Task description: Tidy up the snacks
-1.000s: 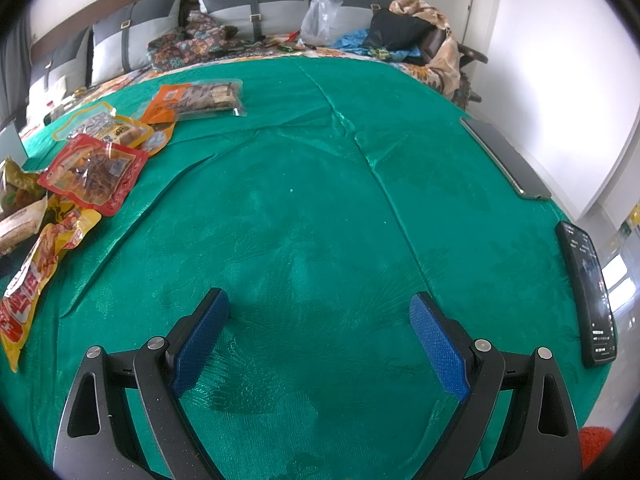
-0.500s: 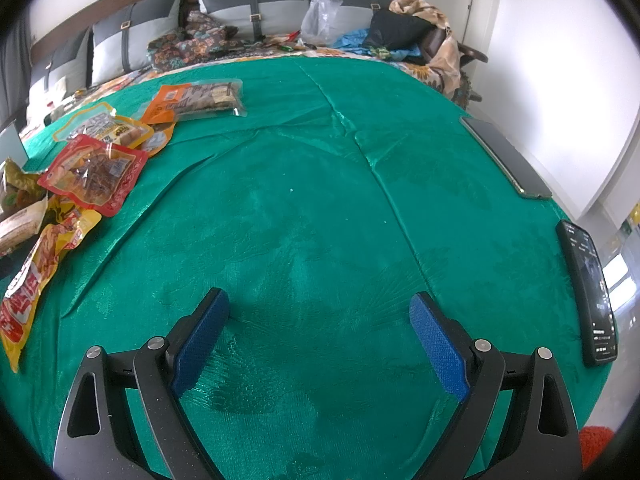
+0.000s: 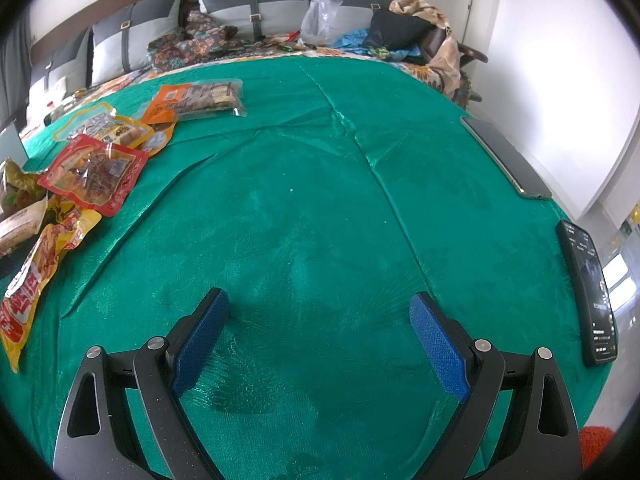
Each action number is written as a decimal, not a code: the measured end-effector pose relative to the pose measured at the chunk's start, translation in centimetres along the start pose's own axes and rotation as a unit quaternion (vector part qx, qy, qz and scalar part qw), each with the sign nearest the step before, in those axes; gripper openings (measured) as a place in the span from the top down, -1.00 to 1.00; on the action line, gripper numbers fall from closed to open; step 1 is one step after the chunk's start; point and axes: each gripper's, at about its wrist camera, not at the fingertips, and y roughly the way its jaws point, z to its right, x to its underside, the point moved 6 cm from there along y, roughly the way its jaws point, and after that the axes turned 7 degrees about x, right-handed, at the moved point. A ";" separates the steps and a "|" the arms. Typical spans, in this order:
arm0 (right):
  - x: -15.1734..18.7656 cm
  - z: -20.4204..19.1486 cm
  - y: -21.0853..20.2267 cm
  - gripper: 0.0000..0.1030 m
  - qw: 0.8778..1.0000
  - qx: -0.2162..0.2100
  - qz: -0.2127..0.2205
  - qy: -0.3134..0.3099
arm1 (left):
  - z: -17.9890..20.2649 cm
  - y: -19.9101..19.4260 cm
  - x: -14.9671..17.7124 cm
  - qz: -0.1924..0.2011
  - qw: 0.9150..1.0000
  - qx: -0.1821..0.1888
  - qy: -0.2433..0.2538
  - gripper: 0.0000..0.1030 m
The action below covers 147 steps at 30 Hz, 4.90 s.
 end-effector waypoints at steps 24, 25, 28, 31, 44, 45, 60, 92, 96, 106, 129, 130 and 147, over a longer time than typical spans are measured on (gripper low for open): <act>0.0 0.1 0.0 -0.82 1.000 -0.002 -0.001 0.002 | 0.0 0.0 0.0 0.000 1.000 0.000 0.000 -1.00; 0.0 0.0 0.0 -0.82 1.000 -0.004 -0.002 0.003 | 0.0 0.0 0.0 0.000 1.000 0.000 0.000 -1.00; 0.0 0.1 0.1 -0.82 1.000 -0.007 -0.003 0.005 | 0.0 0.0 0.0 0.000 1.000 0.000 0.000 -1.00; 0.1 0.0 0.1 -0.82 1.000 -0.012 -0.005 0.008 | 0.0 0.0 0.0 0.000 1.000 0.000 0.000 -1.00; 0.0 0.2 0.3 -0.82 1.000 -0.015 -0.007 0.011 | 0.0 0.0 0.0 0.000 1.000 0.000 0.000 -1.00; 0.0 0.2 0.3 -0.82 1.000 -0.015 -0.007 0.011 | 0.0 0.0 0.0 0.000 1.000 0.000 0.000 -1.00; 0.0 0.1 0.4 -0.82 1.000 -0.019 -0.009 0.013 | 0.0 0.0 0.0 0.000 1.000 0.000 0.000 -1.00; 0.0 0.2 0.5 -0.83 1.000 -0.024 -0.011 0.015 | 1.4 -6.1 -6.9 -0.014 0.991 0.088 0.100 -0.99; 0.0 0.1 0.5 -0.83 1.000 -0.024 -0.011 0.015 | 4.3 -2.1 -9.1 -0.075 0.973 0.085 0.199 -0.98; 0.0 0.1 0.5 -0.84 1.000 -0.025 -0.011 0.015 | 4.2 0.5 -9.4 -0.121 0.972 0.113 0.166 -0.23; -0.6 -5.3 -5.2 -0.81 0.961 -0.219 -0.107 0.129 | -8.2 -15.5 1.4 0.038 0.985 0.158 -0.062 -0.22; -0.8 -7.8 -5.8 -0.80 0.958 -0.238 -0.122 0.108 | -8.2 -15.7 1.6 0.042 0.984 0.159 -0.066 -0.22; 0.4 -15.8 -4.9 0.11 0.973 -0.165 -0.158 0.039 | -10.7 -20.6 2.9 0.093 0.972 0.193 -0.099 -0.22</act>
